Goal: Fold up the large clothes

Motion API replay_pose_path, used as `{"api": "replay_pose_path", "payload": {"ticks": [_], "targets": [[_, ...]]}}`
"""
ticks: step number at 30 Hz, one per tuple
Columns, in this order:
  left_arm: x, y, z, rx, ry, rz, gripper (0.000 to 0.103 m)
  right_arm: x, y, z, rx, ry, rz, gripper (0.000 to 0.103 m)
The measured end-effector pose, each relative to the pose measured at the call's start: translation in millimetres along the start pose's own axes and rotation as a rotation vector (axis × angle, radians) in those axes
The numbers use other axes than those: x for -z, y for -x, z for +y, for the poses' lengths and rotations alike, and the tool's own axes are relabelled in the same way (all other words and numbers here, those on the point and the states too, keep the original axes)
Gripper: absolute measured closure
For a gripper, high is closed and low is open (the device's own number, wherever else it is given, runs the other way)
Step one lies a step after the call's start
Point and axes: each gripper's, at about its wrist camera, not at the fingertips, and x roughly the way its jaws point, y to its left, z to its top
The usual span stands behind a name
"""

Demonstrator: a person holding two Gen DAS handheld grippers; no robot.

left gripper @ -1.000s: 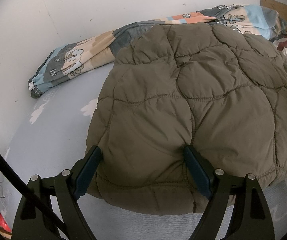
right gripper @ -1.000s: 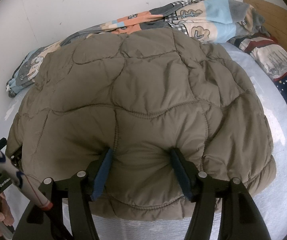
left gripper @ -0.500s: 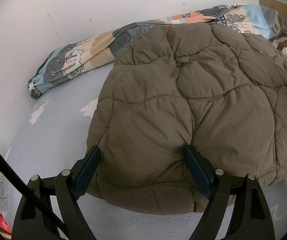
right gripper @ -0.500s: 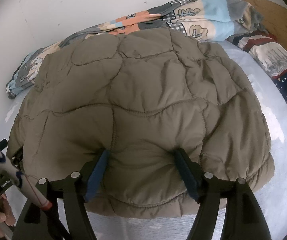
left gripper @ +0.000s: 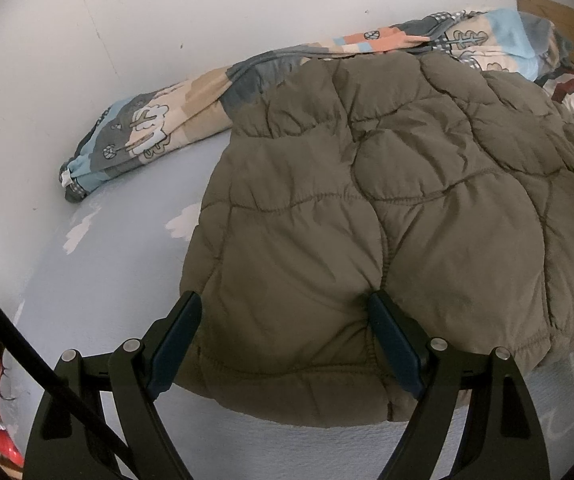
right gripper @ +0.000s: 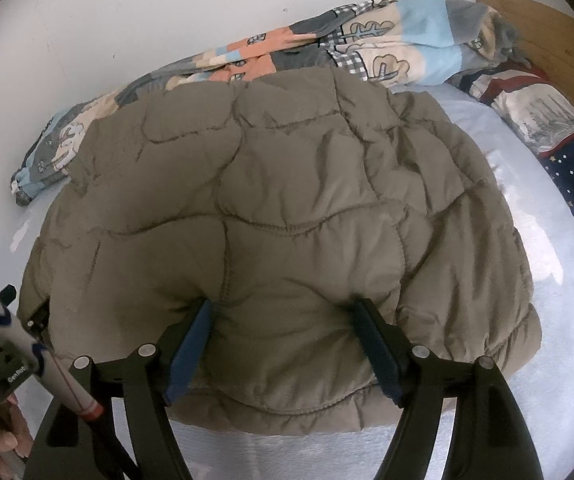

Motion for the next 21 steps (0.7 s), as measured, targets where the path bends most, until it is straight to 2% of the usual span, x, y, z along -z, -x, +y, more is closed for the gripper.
{"api": "replay_pose_path", "payload": {"ticks": [10, 14, 17, 21], "targets": [[-2.0, 5.8, 1.1, -0.002, 0.0, 0.001, 0.018, -0.6, 8.7, 0.2, -0.008, -0.003, -0.003, 0.025], [-5.4, 20.8, 5.0, 0.014, 0.022, -0.024, 0.018, -1.8, 20.9, 2.6, -0.003, 0.007, -0.018, 0.025], [-9.3, 50.9, 11.8, 0.024, 0.067, -0.078, 0.019, -2.4, 43.5, 6.3, 0.0, 0.013, -0.049, 0.025], [-3.3, 126.1, 19.9, 0.078, 0.126, -0.17, 0.019, 3.3, 100.8, 15.1, -0.022, 0.016, -0.123, 0.025]]}}
